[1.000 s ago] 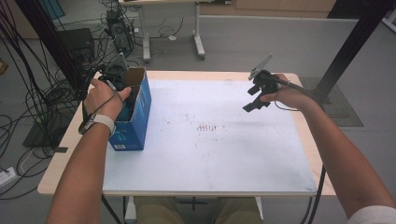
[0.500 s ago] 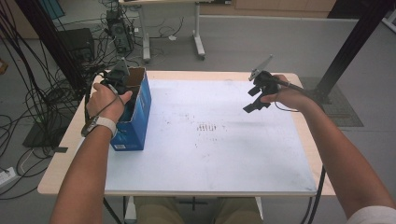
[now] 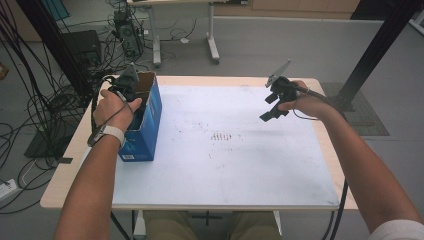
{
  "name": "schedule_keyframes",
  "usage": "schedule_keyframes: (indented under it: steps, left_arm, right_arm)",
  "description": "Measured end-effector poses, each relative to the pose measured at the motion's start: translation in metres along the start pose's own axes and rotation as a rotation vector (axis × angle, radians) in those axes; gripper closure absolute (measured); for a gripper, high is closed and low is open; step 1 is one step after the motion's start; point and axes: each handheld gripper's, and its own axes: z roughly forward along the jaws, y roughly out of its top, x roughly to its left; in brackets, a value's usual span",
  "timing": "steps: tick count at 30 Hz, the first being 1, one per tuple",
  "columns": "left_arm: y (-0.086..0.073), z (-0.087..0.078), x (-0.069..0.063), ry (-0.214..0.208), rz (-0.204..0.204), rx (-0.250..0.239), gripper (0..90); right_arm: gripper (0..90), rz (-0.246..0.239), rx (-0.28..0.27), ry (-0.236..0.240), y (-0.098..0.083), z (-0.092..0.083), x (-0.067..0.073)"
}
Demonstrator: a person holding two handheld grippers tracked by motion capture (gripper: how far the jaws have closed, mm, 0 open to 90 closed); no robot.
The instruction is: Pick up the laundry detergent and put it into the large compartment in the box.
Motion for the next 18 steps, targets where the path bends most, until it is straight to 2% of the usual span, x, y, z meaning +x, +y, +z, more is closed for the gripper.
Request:
schedule_keyframes:
  steps: [18]
  left_arm:
    - [-0.0005, 0.0007, 0.0022, -0.006, 0.001, 0.000, 37.4]
  right_arm:
    - [12.6, 0.004, -0.006, -0.005, -0.0012, -0.0004, 0.0005]
